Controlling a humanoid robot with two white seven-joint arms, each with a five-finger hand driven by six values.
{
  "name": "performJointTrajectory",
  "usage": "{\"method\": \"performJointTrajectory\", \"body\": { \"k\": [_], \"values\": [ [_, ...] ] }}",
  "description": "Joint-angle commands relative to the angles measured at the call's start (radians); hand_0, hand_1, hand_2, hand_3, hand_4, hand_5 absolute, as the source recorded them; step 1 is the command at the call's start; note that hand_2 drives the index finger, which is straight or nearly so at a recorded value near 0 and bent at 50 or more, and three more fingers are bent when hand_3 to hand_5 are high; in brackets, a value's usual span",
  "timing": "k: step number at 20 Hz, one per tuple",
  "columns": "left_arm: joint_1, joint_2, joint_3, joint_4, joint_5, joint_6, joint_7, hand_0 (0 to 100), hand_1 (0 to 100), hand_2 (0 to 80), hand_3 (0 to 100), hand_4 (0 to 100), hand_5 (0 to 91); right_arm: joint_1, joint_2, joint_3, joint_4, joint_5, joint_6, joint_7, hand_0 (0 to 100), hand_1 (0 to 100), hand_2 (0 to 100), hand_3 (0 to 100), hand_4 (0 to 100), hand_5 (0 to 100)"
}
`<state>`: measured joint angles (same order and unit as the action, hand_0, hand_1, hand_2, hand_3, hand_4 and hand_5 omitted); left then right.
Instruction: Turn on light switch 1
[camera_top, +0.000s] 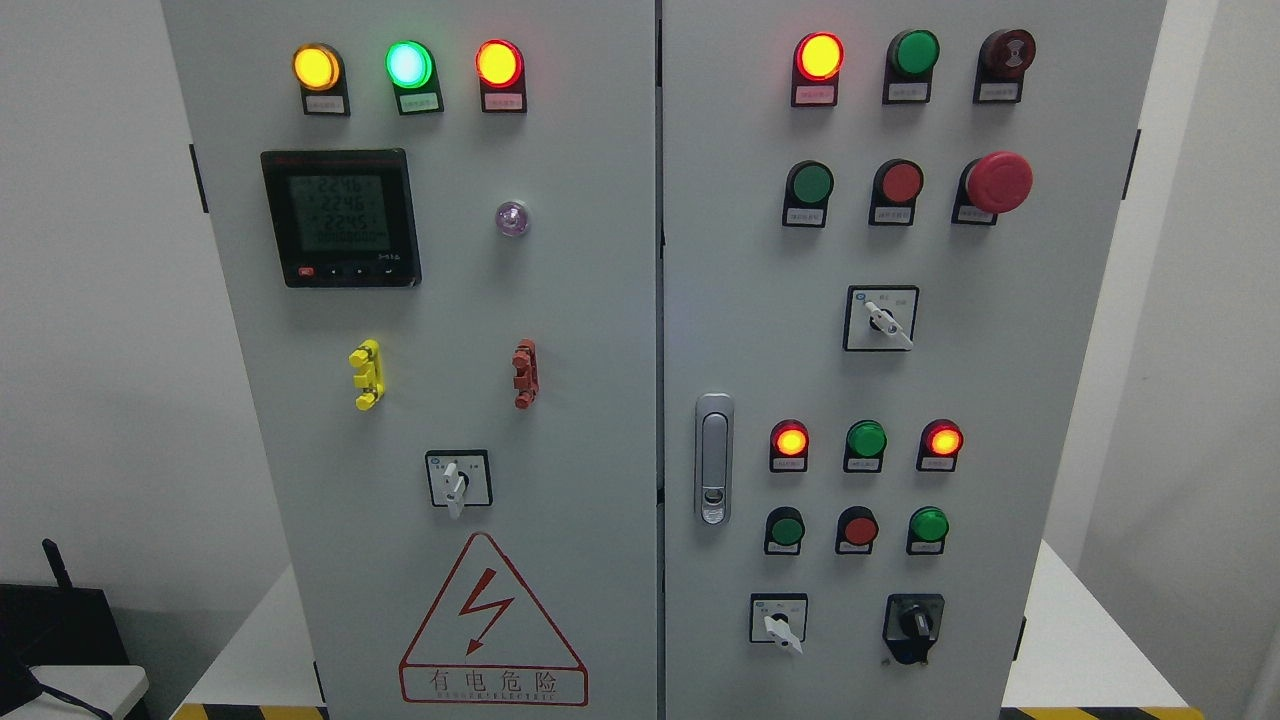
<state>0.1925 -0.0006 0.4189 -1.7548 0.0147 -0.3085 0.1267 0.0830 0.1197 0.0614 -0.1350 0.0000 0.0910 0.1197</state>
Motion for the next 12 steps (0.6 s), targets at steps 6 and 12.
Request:
{"method": "performJointTrajectory", "body": {
  "k": [6, 12],
  "values": [
    [-0.087, -0.005, -0.333, -0.126, -0.044, 0.087, 0.111, 25, 21, 43.0, 59, 66, 58.8, 0.0, 0.0, 0.0, 0.0, -0.017, -0.001, 0.0, 12, 39, 0, 0, 0, 0],
    [-0.171, -0.033, -0.445, -0.13, -0.087, 0.155, 0.183, 9, 34, 45.4, 62, 69, 63.0, 0.0, 0.0, 0.0, 0.0, -0.017, -0.001, 0.0, 12, 39, 0, 0, 0, 0]
  ]
}}
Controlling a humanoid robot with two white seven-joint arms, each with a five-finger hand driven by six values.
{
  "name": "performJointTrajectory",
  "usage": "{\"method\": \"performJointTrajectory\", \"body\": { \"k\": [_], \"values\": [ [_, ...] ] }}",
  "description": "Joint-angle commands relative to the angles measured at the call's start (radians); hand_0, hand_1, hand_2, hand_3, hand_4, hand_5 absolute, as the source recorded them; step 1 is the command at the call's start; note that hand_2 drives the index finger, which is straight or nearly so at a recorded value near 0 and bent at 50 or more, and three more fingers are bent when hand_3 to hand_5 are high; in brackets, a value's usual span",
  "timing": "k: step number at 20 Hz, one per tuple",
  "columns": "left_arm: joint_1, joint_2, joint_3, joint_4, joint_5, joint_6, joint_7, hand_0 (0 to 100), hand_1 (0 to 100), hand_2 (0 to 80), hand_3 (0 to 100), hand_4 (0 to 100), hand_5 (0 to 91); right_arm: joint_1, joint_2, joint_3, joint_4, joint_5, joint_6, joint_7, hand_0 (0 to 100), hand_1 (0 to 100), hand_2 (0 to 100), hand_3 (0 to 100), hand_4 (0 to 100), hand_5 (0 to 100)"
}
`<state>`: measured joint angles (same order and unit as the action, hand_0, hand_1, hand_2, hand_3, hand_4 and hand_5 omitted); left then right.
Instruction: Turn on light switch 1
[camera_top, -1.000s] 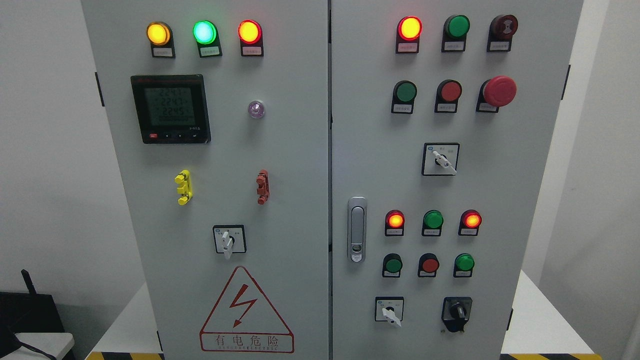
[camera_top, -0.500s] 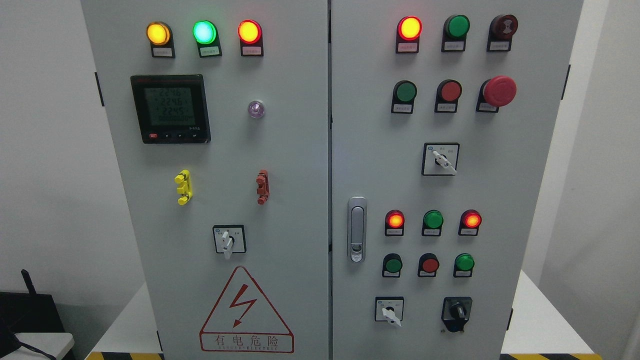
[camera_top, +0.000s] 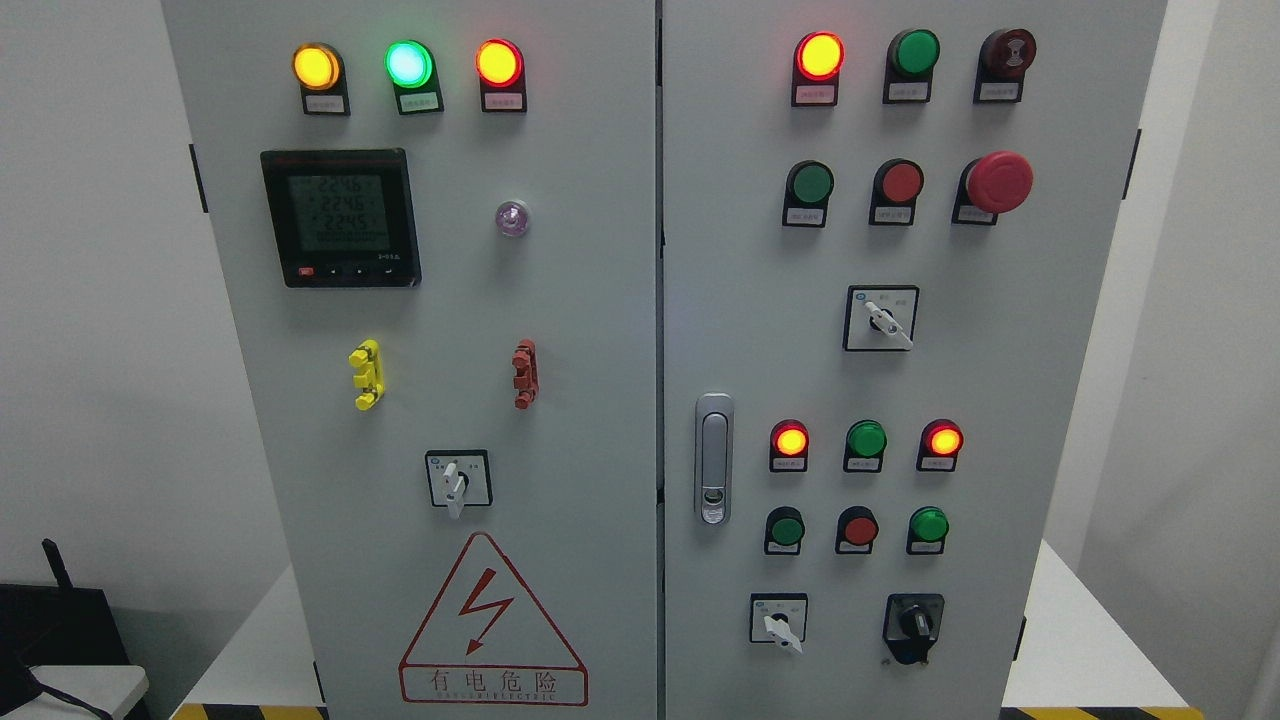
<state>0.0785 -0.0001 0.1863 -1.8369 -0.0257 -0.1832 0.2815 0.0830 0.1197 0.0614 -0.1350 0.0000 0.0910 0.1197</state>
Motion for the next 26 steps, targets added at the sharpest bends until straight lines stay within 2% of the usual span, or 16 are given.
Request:
{"method": "performJointTrajectory", "body": {
  "k": [1, 3, 6, 10, 15, 19, 23, 26],
  "values": [
    [-0.069, -0.04, -0.234, -0.048, -0.052, 0.047, 0.045, 8, 35, 45.5, 62, 69, 63.3, 0.0, 0.0, 0.0, 0.0, -0.017, 0.0, 0.0, 12, 39, 0, 0, 0, 0],
    [-0.089, -0.054, -0.28, -0.048, -0.054, 0.091, 0.08, 6, 41, 46.0, 63, 70, 63.9, 0.0, 0.0, 0.0, 0.0, -0.017, 0.0, 0.0, 12, 39, 0, 0, 0, 0],
    [-0.129, -0.069, -0.323, -0.044, -0.069, 0.136, 0.117, 5, 45, 46.8, 65, 71, 65.8, 0.0, 0.0, 0.0, 0.0, -0.018, 0.0, 0.0, 12, 39, 0, 0, 0, 0],
    [-0.172, -0.08, -0.353, -0.042, -0.114, 0.186, 0.154, 7, 47, 47.2, 65, 71, 66.1, 0.0, 0.0, 0.0, 0.0, -0.018, 0.0, 0.0, 12, 39, 0, 0, 0, 0],
    [-0.216, -0.093, -0.381, -0.044, -0.125, 0.275, 0.238, 11, 46, 47.3, 65, 71, 66.5, 0.0, 0.0, 0.0, 0.0, -0.017, 0.0, 0.0, 12, 39, 0, 0, 0, 0],
    [-0.259, -0.1, -0.383, -0.045, -0.126, 0.341, 0.242, 13, 47, 47.8, 65, 71, 66.8, 0.0, 0.0, 0.0, 0.0, -0.017, 0.0, 0.0, 12, 39, 0, 0, 0, 0],
    [-0.298, -0.104, -0.395, -0.044, -0.163, 0.412, 0.249, 15, 47, 48.0, 65, 71, 67.4, 0.0, 0.0, 0.0, 0.0, -0.017, 0.0, 0.0, 12, 39, 0, 0, 0, 0],
    [-0.327, -0.106, -0.396, -0.041, -0.171, 0.442, 0.287, 15, 47, 48.1, 65, 71, 67.6, 0.0, 0.0, 0.0, 0.0, -0.017, 0.0, 0.0, 12, 39, 0, 0, 0, 0]
  ]
}}
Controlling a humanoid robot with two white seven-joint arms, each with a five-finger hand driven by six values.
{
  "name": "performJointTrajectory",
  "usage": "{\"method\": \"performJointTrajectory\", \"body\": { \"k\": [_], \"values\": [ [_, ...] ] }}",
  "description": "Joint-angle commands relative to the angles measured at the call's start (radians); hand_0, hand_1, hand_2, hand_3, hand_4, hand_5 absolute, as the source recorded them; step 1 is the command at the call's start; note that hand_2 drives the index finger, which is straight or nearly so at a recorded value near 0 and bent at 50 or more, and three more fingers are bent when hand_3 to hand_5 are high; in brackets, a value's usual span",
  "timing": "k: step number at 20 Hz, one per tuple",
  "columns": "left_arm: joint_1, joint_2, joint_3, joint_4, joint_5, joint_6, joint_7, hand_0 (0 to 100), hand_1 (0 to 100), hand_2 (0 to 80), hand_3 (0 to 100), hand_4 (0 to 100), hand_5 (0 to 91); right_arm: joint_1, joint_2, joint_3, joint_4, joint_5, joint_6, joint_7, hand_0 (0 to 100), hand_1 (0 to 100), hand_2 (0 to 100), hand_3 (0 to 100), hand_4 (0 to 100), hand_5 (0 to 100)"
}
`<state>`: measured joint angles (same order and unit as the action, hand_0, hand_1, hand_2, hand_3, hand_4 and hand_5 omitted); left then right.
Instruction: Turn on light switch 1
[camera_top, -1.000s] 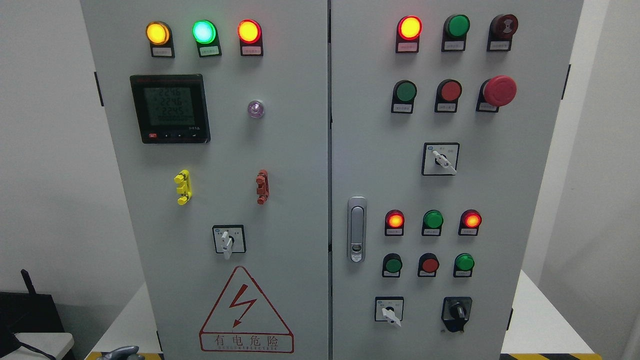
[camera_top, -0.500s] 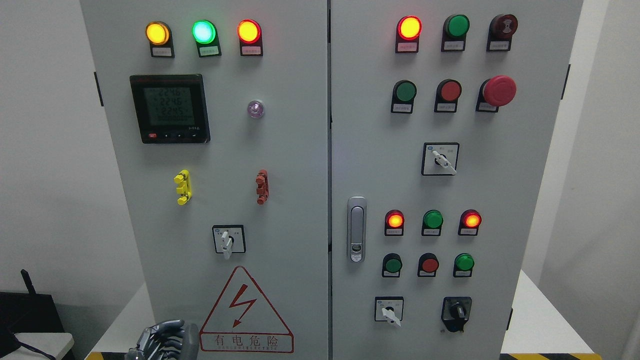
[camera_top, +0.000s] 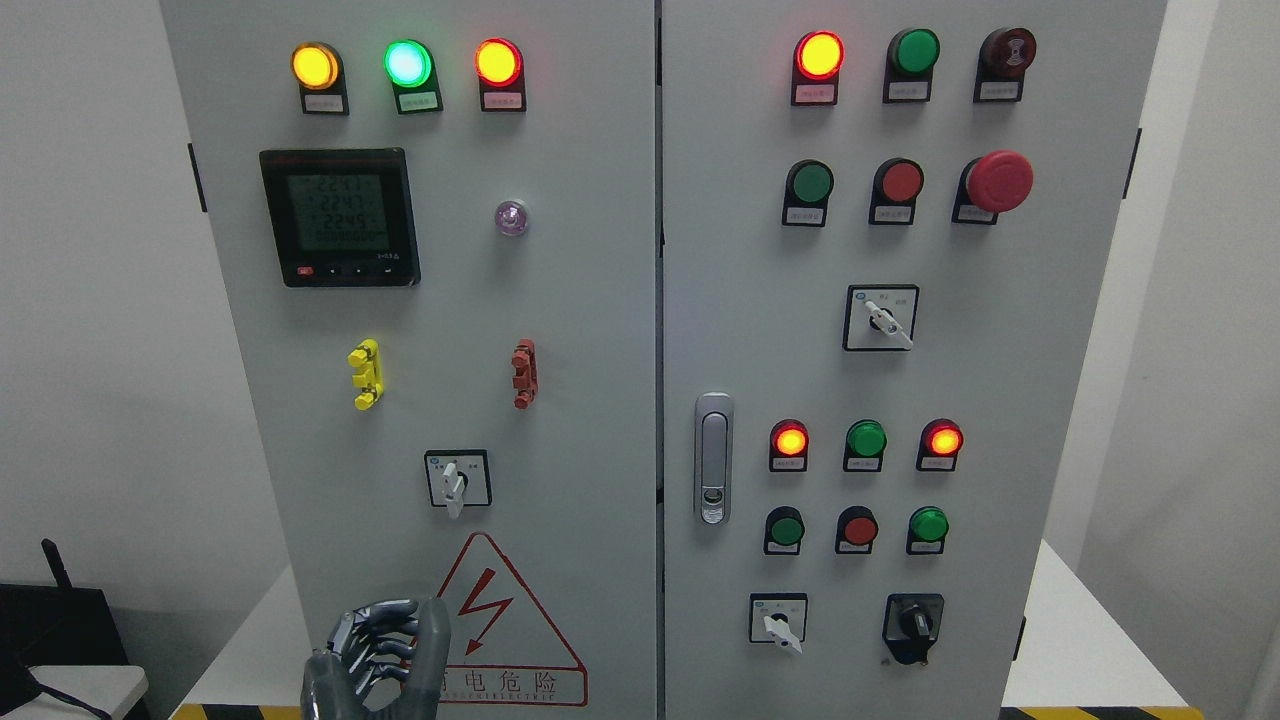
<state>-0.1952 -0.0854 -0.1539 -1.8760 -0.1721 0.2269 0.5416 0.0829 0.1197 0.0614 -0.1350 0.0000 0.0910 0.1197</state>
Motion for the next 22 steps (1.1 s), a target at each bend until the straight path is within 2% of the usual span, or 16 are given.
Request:
{"method": "performJointTrajectory", "body": {
  "k": [1, 4, 11, 22],
  "values": [
    [-0.062, -0.02, -0.056, -0.002, -0.026, 0.052, 0.034, 16, 47, 48.2, 65, 71, 67.7, 0.0, 0.0, 0.0, 0.0, -0.017, -0.001, 0.0, 12, 39, 0, 0, 0, 0],
    [-0.078, -0.02, -0.056, -0.002, -0.027, 0.097, 0.038, 16, 47, 48.3, 65, 72, 67.8, 0.0, 0.0, 0.0, 0.0, -0.017, -0.001, 0.0, 12, 39, 0, 0, 0, 0],
    [-0.115, -0.024, -0.056, -0.002, -0.03, 0.158, 0.087, 17, 48, 48.6, 65, 72, 68.2, 0.0, 0.0, 0.0, 0.0, -0.017, -0.001, 0.0, 12, 39, 0, 0, 0, 0],
    [-0.207, -0.031, -0.055, 0.018, -0.03, 0.244, 0.096, 18, 52, 48.0, 65, 72, 69.9, 0.0, 0.0, 0.0, 0.0, -0.017, -0.001, 0.0, 12, 39, 0, 0, 0, 0]
  ]
}}
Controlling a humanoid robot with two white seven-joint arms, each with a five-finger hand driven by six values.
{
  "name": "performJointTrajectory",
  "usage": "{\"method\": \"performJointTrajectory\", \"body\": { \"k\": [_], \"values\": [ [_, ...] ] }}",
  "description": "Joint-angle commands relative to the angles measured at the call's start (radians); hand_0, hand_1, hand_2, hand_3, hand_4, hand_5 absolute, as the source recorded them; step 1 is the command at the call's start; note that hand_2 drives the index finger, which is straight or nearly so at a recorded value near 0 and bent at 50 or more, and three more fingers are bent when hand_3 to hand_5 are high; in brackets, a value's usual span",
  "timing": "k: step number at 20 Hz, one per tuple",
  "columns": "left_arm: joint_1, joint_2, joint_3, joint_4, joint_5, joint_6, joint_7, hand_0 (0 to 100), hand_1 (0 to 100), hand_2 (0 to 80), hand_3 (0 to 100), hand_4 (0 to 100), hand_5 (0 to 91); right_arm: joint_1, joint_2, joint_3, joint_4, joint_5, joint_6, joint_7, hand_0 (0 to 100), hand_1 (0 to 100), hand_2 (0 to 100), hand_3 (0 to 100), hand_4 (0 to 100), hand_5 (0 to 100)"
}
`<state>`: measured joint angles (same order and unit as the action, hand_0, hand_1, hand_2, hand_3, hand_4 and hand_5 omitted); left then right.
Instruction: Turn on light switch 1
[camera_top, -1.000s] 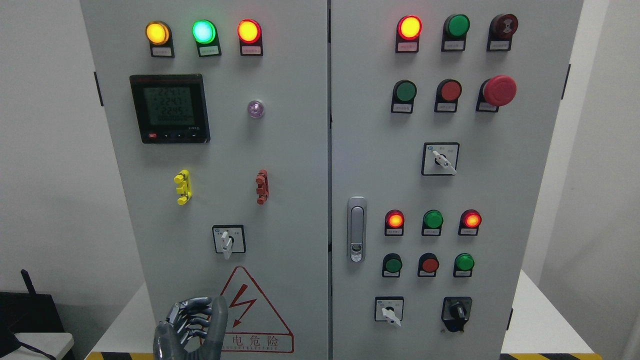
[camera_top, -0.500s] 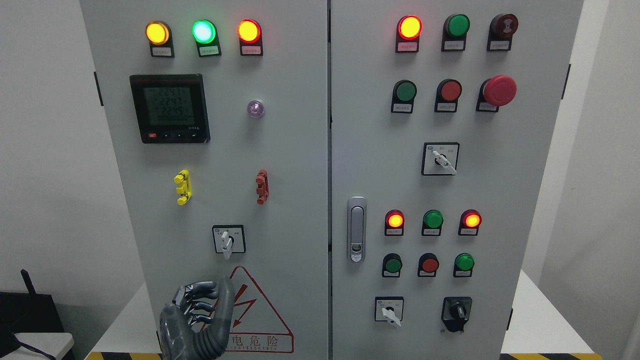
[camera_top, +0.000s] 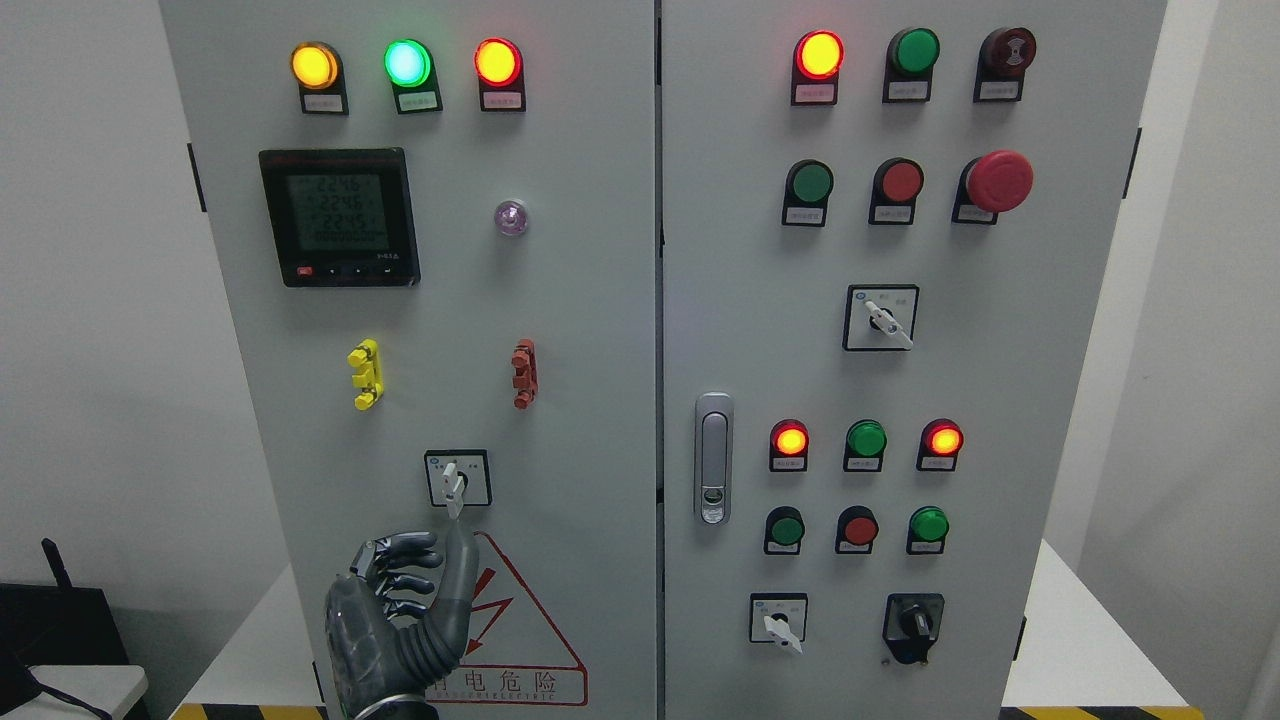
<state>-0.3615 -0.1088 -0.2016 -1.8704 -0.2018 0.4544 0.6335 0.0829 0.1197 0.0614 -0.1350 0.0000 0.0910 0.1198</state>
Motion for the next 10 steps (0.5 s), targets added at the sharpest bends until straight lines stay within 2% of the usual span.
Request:
{"method": "performJointTrajectory", "body": {
  "k": [1, 10],
  "values": [
    [-0.042, -0.006, -0.007, 0.013, -0.001, 0.021, 0.006, 18, 53, 48.0, 65, 72, 70.0, 0.0, 0.0, 0.0, 0.0, -0.017, -0.001, 0.0, 12, 39, 0, 0, 0, 0],
    [-0.071, -0.006, -0.007, 0.025, 0.001, 0.063, 0.018, 19, 53, 47.5, 65, 72, 70.4, 0.0, 0.0, 0.0, 0.0, -0.017, -0.001, 0.0, 12, 39, 0, 0, 0, 0]
  ]
}}
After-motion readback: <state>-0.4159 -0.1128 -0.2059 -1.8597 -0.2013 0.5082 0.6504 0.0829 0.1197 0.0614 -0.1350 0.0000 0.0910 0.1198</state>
